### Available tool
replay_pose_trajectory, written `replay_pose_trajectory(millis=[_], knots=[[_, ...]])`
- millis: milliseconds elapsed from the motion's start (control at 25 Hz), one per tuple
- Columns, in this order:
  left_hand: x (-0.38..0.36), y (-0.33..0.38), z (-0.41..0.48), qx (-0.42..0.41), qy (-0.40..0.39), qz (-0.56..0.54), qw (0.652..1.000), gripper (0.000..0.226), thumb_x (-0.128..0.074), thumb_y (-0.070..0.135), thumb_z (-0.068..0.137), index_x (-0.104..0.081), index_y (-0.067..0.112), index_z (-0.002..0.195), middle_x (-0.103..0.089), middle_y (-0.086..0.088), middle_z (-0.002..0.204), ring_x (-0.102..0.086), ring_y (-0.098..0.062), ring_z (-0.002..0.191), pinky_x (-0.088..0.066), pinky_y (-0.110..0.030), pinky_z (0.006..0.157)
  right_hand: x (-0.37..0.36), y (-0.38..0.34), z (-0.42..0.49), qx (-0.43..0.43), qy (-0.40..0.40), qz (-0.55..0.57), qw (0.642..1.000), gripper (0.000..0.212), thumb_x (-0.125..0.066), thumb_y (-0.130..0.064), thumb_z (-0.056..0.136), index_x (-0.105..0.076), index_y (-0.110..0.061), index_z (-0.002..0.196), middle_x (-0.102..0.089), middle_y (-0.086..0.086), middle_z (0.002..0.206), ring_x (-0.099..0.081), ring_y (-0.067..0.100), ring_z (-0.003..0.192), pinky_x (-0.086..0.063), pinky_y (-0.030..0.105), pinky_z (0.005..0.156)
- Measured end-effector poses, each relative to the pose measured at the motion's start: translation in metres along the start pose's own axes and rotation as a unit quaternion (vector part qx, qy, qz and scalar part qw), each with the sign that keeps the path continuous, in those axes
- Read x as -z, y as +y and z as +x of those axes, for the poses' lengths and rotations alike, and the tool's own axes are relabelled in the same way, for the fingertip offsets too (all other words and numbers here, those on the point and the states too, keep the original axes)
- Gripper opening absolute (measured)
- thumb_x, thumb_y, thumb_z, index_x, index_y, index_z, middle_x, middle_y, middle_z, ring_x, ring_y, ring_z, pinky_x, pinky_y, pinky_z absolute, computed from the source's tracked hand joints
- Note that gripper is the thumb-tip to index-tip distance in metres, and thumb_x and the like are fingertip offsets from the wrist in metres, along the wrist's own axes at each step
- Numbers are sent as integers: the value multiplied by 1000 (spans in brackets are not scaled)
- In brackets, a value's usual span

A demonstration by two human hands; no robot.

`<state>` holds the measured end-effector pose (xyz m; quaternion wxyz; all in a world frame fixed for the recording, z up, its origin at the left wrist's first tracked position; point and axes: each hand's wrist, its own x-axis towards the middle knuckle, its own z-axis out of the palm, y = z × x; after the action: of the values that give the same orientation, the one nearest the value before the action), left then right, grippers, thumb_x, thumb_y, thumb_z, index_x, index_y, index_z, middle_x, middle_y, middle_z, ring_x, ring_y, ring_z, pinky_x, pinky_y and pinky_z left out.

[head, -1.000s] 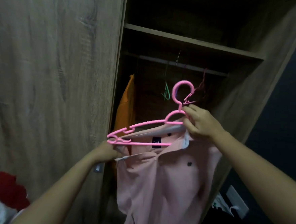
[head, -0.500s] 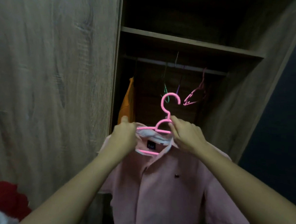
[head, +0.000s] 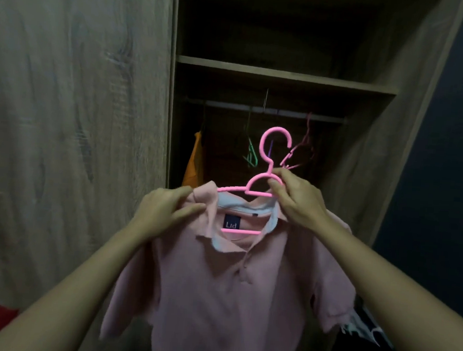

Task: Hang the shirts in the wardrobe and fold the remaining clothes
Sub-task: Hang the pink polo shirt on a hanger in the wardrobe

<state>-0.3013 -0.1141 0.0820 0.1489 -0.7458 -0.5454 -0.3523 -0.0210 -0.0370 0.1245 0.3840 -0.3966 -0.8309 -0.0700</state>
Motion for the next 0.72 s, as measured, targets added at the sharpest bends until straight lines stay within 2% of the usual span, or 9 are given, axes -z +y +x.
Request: replay_pose_trajectory(millis=[80,120,200,280,360,440,520,600,720], knots=[[18,-16,0,13,47,-18,999,41,-43,64,72,-36,25,60,-40,6,50,-55,-32,54,-33,-33,51,8,18,-3,-34,81,23,996,61,-30,-59,84,-44,-25,132,-62,-5,101,-56,14,92,-38,33,80],[28,-25,0,26,63,-21,997,42,-45,63,71,-36,24,57,-38,5,49,-51,-29,51,-33,-35,50,12,32,-10,-92,109,62,988,64,-31,-59,86,-38,-21,137,-60,-1,105,-53,14,94,-37,33,84],[43,-40,0,56,82,-32,995,50,-47,63,69,-37,17,55,-38,1,48,-41,-22,50,-34,-37,50,7,51,-31,-208,85,151,963,58,-33,-53,94,-34,-17,139,-59,8,112,-54,20,98,-38,34,88],[51,-51,1,57,81,-29,995,54,-48,64,68,-40,12,55,-40,-4,49,-36,-17,49,-36,-36,50,-1,54,-51,-201,25,176,963,54,-32,-60,91,-51,-17,117,-62,3,95,-57,17,86,-41,31,76],[59,-58,-1,52,67,-21,996,53,-47,65,67,-41,13,55,-41,-1,46,-34,-12,49,-32,-22,49,-4,55,-52,-189,54,219,956,53,-32,-60,91,-58,-14,93,-59,-4,77,-55,13,76,-41,30,69],[66,-63,-5,54,64,-27,996,49,-48,65,66,-41,18,60,-45,2,49,-37,-7,50,-31,-18,49,3,60,-48,-240,99,265,929,38,-35,-39,98,-61,-12,94,-59,-4,79,-55,16,83,-41,30,77],[69,-60,-9,53,70,-36,995,41,-50,65,66,-43,24,65,-50,12,58,-36,-5,48,-30,-18,48,9,73,-47,-284,55,251,924,37,-34,-33,100,-63,-10,94,-62,4,87,-56,21,88,-41,32,79],[67,-53,-10,51,77,-42,995,42,-53,63,66,-43,23,66,-50,12,62,-35,-5,48,-29,-18,48,10,77,-47,-268,-28,168,948,33,-36,-27,100,-65,-12,95,-64,9,100,-57,26,98,-40,31,82],[57,-43,-7,47,71,-45,995,43,-53,65,67,-44,23,66,-50,11,63,-36,-8,50,-29,-21,49,17,51,-34,-163,-20,135,977,35,-38,-33,99,-52,-18,127,-60,0,117,-54,16,109,-39,29,90]])
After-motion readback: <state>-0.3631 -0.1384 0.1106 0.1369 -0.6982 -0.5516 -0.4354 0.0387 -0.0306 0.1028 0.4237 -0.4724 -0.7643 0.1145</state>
